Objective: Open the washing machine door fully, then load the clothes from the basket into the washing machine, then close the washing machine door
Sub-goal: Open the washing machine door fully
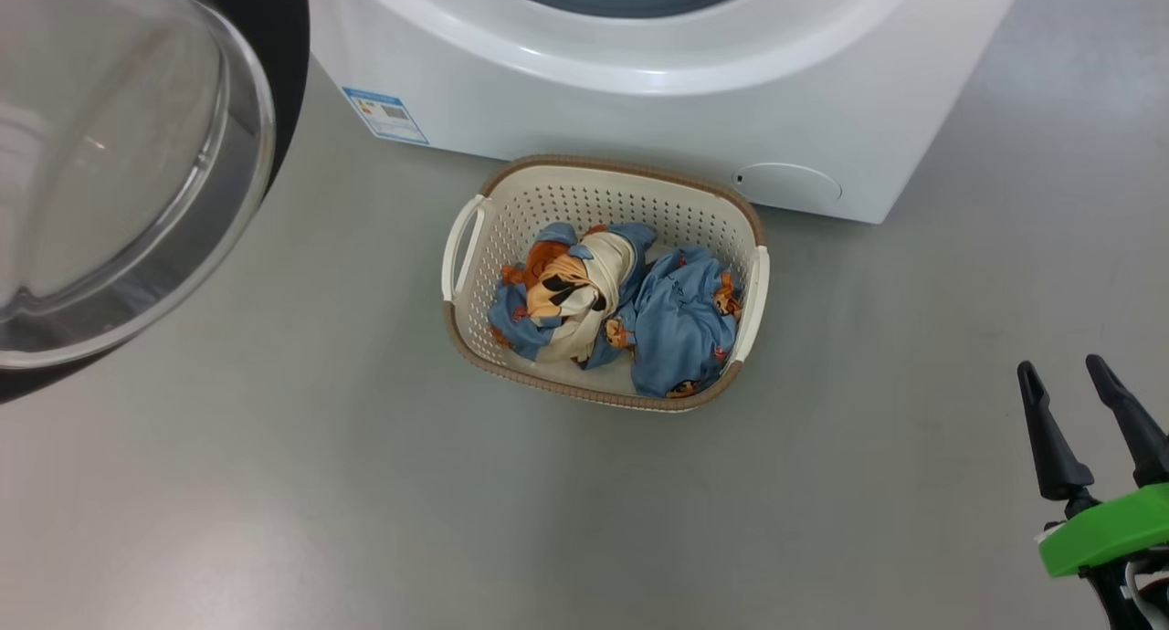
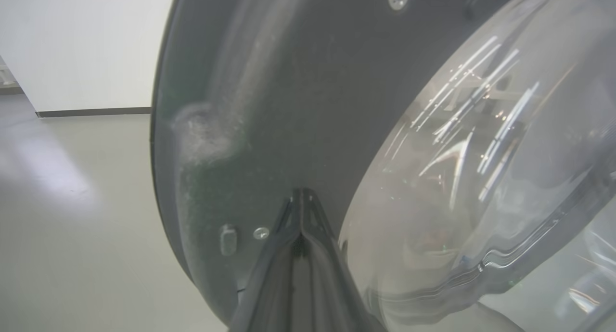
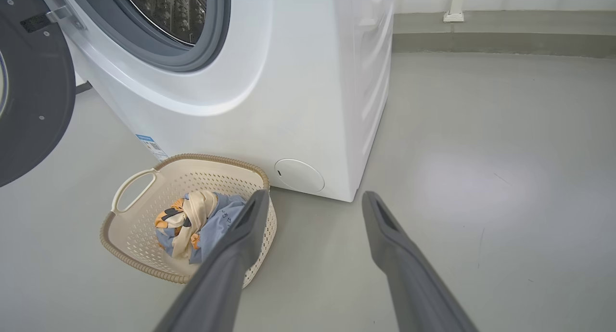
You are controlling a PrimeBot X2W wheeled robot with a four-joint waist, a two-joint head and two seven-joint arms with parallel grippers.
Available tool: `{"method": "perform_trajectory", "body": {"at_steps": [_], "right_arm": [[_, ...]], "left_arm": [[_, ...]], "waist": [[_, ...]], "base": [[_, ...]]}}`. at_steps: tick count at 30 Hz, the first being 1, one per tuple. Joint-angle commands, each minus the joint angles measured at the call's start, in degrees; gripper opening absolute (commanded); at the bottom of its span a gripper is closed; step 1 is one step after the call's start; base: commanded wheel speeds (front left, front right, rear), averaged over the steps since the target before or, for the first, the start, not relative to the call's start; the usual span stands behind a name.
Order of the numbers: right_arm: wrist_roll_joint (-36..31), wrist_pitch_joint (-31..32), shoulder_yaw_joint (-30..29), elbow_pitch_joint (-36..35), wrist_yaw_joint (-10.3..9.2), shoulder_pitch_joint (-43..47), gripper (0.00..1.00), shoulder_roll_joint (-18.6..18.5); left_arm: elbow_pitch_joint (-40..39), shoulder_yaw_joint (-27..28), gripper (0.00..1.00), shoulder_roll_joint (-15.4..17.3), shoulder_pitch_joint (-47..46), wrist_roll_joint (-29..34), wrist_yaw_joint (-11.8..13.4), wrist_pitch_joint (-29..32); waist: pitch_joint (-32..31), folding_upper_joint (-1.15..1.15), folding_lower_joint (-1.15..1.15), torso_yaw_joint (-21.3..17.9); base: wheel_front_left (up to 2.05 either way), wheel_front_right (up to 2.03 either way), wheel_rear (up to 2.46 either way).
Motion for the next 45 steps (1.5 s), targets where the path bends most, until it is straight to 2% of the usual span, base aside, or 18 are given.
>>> {"method": "perform_trajectory", "body": {"at_steps": [1,14,23,27,29,30,32,34,35,37,38,45], "right_arm": [[-0.7,-0.7,1.4,-1.5,0.16,-0.7,1.00,-1.3],[-1.2,-0.7,2.1,-1.4,0.16,-2.5,1.00,-1.4],[-0.8,-0.7,2.3,-0.6,0.16,-1.3,1.00,-0.4],[-0.6,-0.7,2.4,-0.3,0.16,-0.2,1.00,0.0],[-0.4,-0.7,2.5,-0.2,0.16,0.3,1.00,0.1],[-0.4,-0.7,2.5,-0.1,0.16,0.6,1.00,0.1],[-0.2,-0.7,2.6,0.0,0.16,1.1,1.00,0.2],[0.0,-0.7,2.5,0.1,0.16,1.7,1.00,0.3],[0.0,-0.7,2.4,0.1,0.16,2.0,1.00,0.4],[0.1,-0.7,2.4,0.0,0.16,2.6,1.00,0.4],[0.1,-0.7,2.3,0.0,0.16,2.8,1.00,0.4],[0.5,-0.7,2.1,0.0,0.16,3.9,1.00,0.5]], "left_arm": [[-0.2,2.4,0.00,5.3,-2.1,0.8,-0.2,-0.6],[4.1,6.7,0.00,5.2,-5.7,5.2,-2.7,-0.6],[3.3,9.4,0.00,2.6,-2.9,7.1,-4.7,-0.6],[1.5,10.2,0.04,0.9,0.0,7.9,-5.9,-0.6],[0.1,10.7,0.10,-0.2,1.7,8.1,-6.4,-0.6],[-0.7,10.9,0.25,-0.8,2.5,8.2,-6.5,-0.6],[-2.2,11.5,0.35,-1.9,4.2,8.1,-6.8,-0.6],[-3.8,11.6,0.50,-3.1,6.0,8.1,-7.0,-0.6],[-4.7,11.5,0.69,-3.7,7.0,8.2,-7.0,-0.6],[-6.9,10.5,0.95,-5.1,8.8,8.0,-7.1,-0.6],[-8.4,9.2,1.00,-5.8,9.8,7.3,-7.1,-0.6],[-16.9,2.9,1.00,-8.1,17.6,2.8,-7.1,-0.6]], "waist": [[0.8,0.00,0.00,-0.2],[2.2,0.00,0.00,-0.6],[-1.7,0.00,0.00,-0.8],[-4.1,0.00,0.00,-0.7],[-5.4,0.00,0.00,-0.5],[-6.0,0.00,0.00,-0.5],[-7.2,0.00,0.00,-0.4],[-8.4,0.00,0.00,-0.2],[-8.9,0.00,0.00,-0.2],[-9.7,0.00,0.00,-0.1],[-10.1,0.00,0.00,0.0],[-11.9,0.00,0.00,-0.4]], "base": [[0.00,0.00,0.00],[0.00,0.00,0.00],[0.00,0.00,0.00],[0.00,0.00,0.00],[0.00,0.00,0.00],[0.00,0.00,0.00],[0.00,0.00,0.00],[0.00,0.00,0.00],[0.00,0.00,0.00],[0.00,0.00,0.00],[0.00,0.00,0.00],[0.00,0.00,0.00]]}}
